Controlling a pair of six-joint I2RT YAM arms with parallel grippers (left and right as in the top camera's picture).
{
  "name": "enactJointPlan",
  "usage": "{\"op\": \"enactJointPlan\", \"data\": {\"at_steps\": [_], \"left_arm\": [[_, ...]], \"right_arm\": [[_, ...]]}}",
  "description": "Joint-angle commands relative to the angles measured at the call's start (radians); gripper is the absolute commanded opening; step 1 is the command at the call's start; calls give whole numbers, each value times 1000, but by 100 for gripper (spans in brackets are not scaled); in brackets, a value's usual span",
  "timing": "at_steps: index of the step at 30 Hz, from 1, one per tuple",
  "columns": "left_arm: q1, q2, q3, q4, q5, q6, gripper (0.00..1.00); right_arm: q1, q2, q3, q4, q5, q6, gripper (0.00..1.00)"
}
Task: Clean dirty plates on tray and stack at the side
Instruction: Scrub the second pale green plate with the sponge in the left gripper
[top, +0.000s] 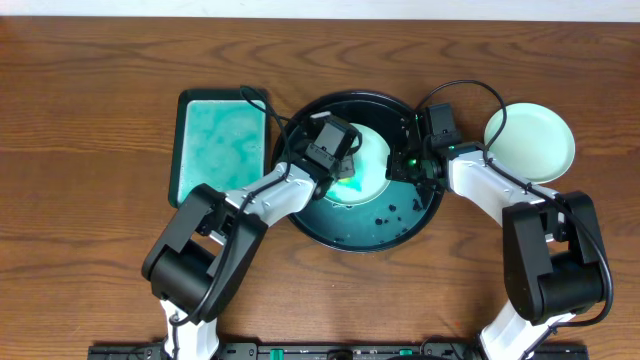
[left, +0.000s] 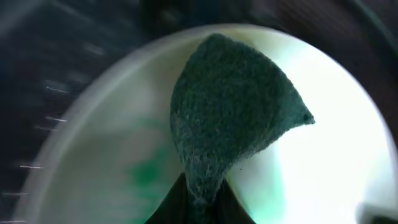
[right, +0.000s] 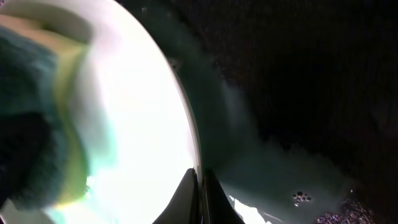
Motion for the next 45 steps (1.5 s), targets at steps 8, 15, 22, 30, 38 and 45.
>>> {"op": "enactJointPlan", "data": {"at_steps": [8, 15, 22, 30, 38, 45], "left_arm": [[79, -67, -15, -83, -327, 125, 7], [78, -135, -14, 63, 117, 66, 8], [48, -61, -14, 166, 206, -73, 8], [42, 64, -14, 194, 203, -61, 8], [89, 80, -14, 155, 56, 175, 7], [126, 31, -14, 45, -278, 225, 7]], "right_arm": [[-5, 11, 18, -6, 80, 1, 1], [-3, 11, 18, -6, 80, 1, 1], [-3, 11, 18, -6, 80, 1, 1], [-3, 11, 18, -6, 80, 1, 1], [-3, 11, 18, 3, 80, 1, 1], [-3, 11, 18, 9, 81, -11, 1]]}}
